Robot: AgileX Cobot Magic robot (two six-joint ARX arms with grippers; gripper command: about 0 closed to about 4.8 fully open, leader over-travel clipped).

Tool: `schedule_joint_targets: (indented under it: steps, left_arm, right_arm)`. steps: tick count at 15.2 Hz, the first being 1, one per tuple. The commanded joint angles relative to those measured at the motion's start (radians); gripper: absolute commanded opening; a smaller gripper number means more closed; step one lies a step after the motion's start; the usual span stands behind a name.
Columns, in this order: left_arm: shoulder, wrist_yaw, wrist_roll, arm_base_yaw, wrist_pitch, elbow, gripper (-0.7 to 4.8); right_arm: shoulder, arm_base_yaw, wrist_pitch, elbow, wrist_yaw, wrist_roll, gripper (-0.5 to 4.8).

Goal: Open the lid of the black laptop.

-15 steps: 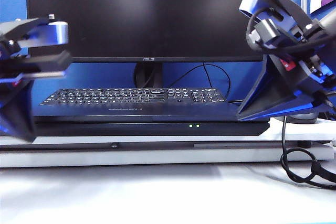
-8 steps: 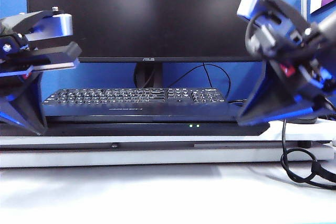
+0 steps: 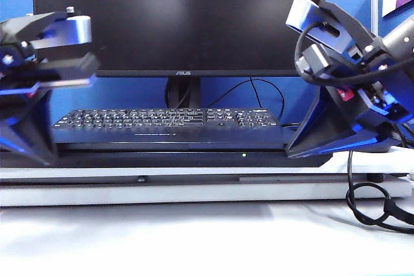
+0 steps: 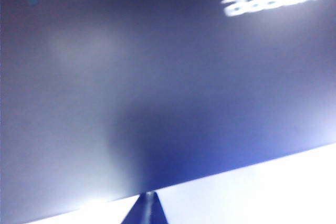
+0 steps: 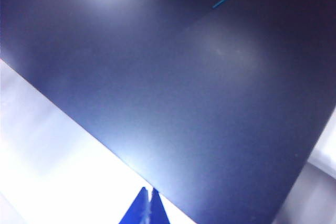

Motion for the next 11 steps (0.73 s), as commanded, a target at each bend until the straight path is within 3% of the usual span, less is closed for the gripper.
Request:
schedule_joint_targets:
  steps: [1,5,7,11]
  left_arm:
    - [-0.002,-0.072,0.003,0.001,0.0,0.002,-0.04]
    - [-0.002,-0.14,0.0,0.001,0.024,0.002,-0.04]
    - [-0.002,-0.149,0.001,0.001,0.05,0.002,-0.04]
    - [-0.002,-0.147,0.002,0.001,0.067,0.002,-0.04]
  right_arm:
    - [-0.003,-0.001,0.048,0.004,0.008,-0.003,-0.01]
    - [-0.003,-0.005,0.069,0.004,0.01,-0.003,-0.01]
    - [-0.003,-0.005,0.069,0.004,0.053,-0.007,-0.01]
    - [-0.003,-0.005,0.062,0.004,0.035,-0.006,-0.02]
